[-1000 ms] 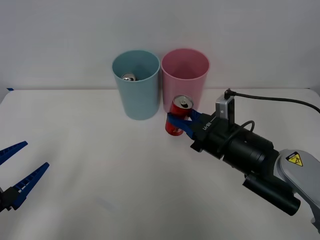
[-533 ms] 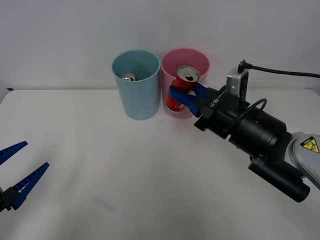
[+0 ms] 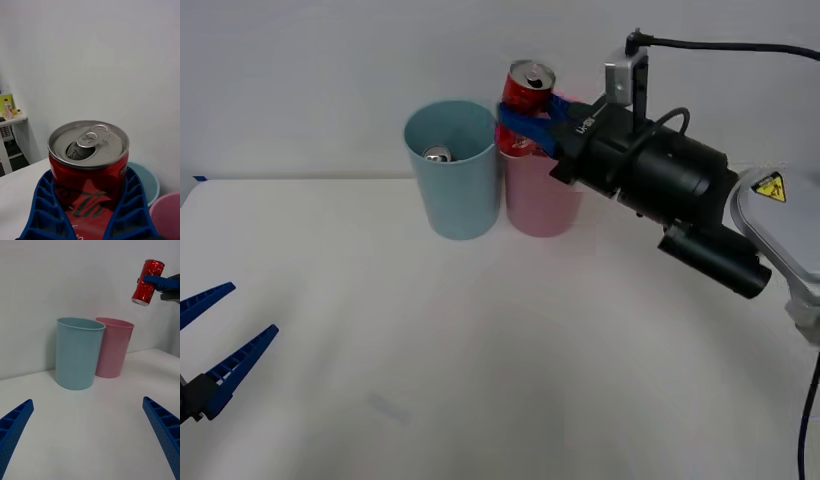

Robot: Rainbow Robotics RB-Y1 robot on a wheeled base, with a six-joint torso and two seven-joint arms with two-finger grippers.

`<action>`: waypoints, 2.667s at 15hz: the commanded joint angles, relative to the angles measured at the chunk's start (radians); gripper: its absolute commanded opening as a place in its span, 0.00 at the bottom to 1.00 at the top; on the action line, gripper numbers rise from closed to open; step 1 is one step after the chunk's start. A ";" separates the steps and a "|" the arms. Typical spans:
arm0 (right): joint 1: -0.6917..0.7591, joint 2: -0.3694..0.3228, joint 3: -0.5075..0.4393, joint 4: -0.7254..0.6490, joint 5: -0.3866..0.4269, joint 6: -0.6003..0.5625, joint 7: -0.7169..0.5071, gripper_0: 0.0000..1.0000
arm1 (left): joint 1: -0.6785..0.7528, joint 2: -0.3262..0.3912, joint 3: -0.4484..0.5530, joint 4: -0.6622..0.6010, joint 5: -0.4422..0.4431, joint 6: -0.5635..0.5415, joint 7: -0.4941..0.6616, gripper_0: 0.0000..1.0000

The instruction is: Grasp the object on the table and drop it into the matching bin: aluminum can to the light blue bin, PET bottle to the pink bin.

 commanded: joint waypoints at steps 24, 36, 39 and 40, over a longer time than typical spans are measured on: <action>-0.558 0.375 0.075 0.869 0.130 0.104 0.057 1.00 | 0.000 0.000 0.000 0.000 0.000 0.000 0.000 1.00; -0.232 0.183 0.068 0.375 0.085 0.027 0.060 1.00 | 0.000 0.000 0.000 0.000 0.000 0.000 0.000 1.00; -0.095 0.099 0.060 0.194 0.064 0.027 0.060 1.00 | 0.000 0.000 0.000 0.000 0.000 0.000 0.000 1.00; -0.049 0.071 0.052 0.139 0.062 0.025 0.062 1.00 | 0.000 0.000 0.000 0.000 0.000 0.000 0.000 1.00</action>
